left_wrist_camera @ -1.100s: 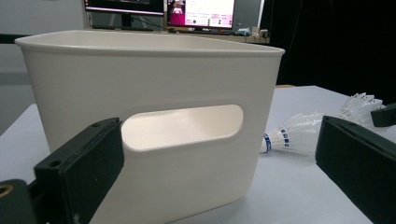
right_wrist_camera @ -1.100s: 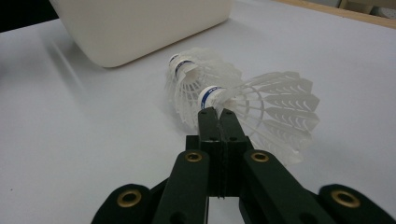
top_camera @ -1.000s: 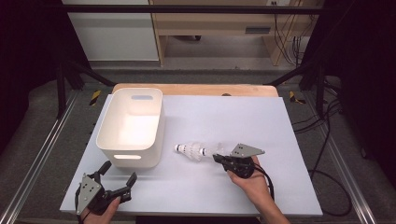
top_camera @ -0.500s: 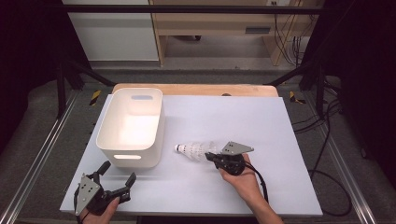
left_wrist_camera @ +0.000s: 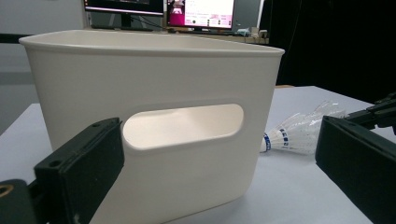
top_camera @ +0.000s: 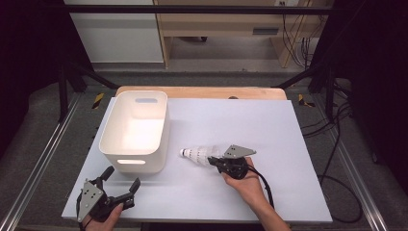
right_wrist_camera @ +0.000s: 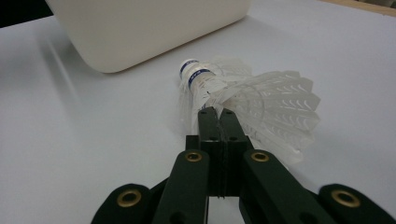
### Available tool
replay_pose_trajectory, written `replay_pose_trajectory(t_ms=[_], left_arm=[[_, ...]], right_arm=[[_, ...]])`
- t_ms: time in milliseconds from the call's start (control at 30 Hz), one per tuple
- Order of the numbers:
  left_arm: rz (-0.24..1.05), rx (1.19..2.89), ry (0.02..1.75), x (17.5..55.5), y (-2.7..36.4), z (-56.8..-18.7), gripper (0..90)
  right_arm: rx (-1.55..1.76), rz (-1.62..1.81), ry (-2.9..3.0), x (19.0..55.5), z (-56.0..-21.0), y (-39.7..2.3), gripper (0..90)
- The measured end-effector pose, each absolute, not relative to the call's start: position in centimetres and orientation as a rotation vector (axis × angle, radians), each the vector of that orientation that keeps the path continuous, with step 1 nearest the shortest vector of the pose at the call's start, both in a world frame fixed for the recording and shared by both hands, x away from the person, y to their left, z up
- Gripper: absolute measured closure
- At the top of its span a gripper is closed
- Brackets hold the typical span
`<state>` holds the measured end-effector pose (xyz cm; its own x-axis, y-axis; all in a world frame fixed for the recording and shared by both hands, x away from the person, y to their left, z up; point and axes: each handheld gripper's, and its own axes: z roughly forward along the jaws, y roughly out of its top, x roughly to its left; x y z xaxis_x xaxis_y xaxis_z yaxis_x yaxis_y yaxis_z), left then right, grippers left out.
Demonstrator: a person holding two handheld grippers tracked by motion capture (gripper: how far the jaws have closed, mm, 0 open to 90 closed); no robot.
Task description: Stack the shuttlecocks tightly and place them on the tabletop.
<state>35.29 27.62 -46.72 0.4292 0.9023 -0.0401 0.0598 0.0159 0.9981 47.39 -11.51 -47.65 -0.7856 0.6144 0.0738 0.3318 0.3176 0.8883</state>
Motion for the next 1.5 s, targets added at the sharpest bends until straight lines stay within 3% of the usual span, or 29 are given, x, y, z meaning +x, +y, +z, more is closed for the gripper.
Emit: replay_pose_trajectory(t_ms=[1167,1500], left_arm=[[0.827,1.425,0.908,35.4,27.3,-46.7,1.3],[0.827,1.42,0.912,35.4,27.4,-46.7,1.3]], right_arm=[[0.798,1.307,2.392,47.6,-48.2,-10.3,89.6],[0.812,1.298,2.386,47.6,-48.2,-10.3,82.5]])
